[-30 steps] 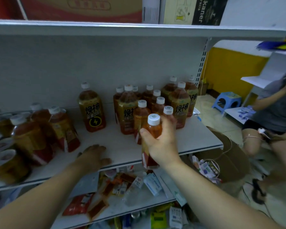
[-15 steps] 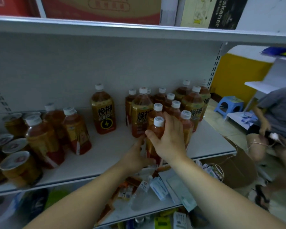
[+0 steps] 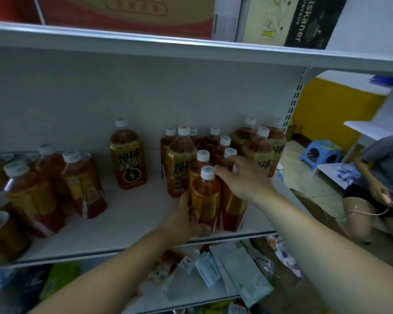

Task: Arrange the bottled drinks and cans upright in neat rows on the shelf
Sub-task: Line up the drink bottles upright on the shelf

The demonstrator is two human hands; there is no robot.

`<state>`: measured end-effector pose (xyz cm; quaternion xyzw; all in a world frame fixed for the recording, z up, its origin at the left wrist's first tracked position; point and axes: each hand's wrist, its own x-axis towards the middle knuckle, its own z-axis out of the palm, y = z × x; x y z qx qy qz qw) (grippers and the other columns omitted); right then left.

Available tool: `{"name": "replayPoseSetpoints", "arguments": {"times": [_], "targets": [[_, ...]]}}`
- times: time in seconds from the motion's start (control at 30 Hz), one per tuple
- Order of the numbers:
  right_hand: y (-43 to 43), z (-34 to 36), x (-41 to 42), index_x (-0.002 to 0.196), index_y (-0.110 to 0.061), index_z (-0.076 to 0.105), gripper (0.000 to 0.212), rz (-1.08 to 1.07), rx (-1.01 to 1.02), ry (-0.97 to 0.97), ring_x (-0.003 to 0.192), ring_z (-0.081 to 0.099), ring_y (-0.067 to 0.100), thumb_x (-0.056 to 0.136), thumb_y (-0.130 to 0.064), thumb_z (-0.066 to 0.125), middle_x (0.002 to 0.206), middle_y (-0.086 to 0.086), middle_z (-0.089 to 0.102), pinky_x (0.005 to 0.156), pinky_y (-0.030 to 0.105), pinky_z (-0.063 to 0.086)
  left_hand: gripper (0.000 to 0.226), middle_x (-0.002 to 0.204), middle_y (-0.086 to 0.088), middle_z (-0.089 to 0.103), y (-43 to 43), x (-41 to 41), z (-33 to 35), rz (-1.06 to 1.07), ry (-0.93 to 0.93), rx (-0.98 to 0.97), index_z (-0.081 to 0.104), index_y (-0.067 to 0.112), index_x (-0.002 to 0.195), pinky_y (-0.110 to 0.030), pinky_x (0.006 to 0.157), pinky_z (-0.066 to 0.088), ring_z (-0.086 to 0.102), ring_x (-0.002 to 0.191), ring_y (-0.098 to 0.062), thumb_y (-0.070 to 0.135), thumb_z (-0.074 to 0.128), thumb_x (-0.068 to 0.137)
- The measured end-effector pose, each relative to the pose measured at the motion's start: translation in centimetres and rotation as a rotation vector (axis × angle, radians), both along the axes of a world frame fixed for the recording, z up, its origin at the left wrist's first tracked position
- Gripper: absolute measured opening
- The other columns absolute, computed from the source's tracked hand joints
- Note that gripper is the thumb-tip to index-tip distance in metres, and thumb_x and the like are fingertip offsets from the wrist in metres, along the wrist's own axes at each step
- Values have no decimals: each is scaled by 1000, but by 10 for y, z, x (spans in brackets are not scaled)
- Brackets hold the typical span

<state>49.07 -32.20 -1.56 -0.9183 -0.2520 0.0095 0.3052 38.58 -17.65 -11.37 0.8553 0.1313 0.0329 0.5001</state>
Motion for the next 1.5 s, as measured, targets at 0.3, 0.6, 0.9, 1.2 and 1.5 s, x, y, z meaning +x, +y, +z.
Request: {"name": "replayPoseSetpoints", "arguments": {"times": [0.3,0.6,0.9,1.2,1.5], "targets": [[65,49,22,140,-18,40,69,231,-143,-174,124,45,27,85,-55,58,138,7,45,90,34,39,75,145,-12,32,100,2,48,480,-106,442,31,16,144,-43,108,36,36,131,-33,32,70,82],[123,44,42,144,-16,25,77,247,-218,24,114,54,29,87,-51,62,138,11,48,53,26,29,113,153,-16,23,199,47,73,638,-29,115,-1,15,151,-46,109,34,31,137,-37,26,80,73],[135,47,33,139,-12,25,80,334,-220,27,111,52,26,81,-42,73,135,8,48,67,29,39,73,119,-13,40,192,42,67,540,-42,180,36,13,119,-45,87,51,51,106,-33,13,80,62],[140,37,12,114,-14,44,42,362,16,-54,93,58,25,87,-40,66,106,6,58,76,38,48,62,105,4,64,138,-18,62,524,-228,77,47,24,118,-30,79,51,62,96,-14,10,78,66],[133,68,-49,105,-24,52,21,454,586,41,87,56,-3,90,-22,66,95,-17,56,68,11,42,70,103,19,64,111,-99,118,568,-389,82,47,46,121,-18,73,45,59,94,5,14,79,68]]}}
